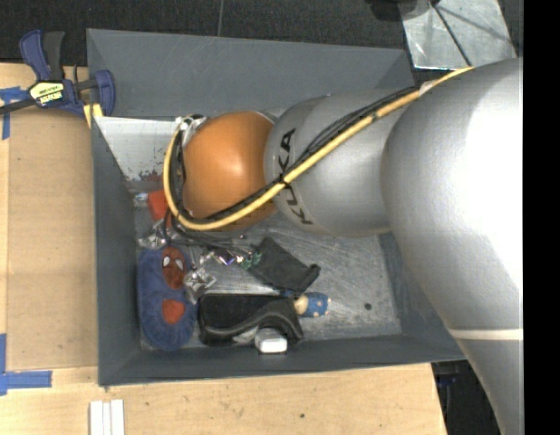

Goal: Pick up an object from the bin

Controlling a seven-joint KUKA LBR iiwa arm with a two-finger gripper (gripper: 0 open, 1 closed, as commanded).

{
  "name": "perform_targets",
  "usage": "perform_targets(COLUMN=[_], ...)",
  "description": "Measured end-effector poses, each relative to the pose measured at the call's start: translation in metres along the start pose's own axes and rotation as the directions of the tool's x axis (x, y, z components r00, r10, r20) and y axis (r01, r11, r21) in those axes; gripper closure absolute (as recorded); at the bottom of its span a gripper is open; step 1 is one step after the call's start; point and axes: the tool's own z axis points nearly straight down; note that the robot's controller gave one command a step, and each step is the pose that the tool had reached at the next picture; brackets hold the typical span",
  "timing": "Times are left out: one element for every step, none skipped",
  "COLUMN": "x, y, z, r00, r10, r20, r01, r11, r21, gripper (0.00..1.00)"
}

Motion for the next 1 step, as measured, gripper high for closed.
perform_targets(x=[-0.001], y=[-0.0006], z=[-0.0017], r00=[1.0], r10=[0.002], r20=[0.0], r01=[-0.002], r11=[1.0], r21=[0.001], gripper=[1.0])
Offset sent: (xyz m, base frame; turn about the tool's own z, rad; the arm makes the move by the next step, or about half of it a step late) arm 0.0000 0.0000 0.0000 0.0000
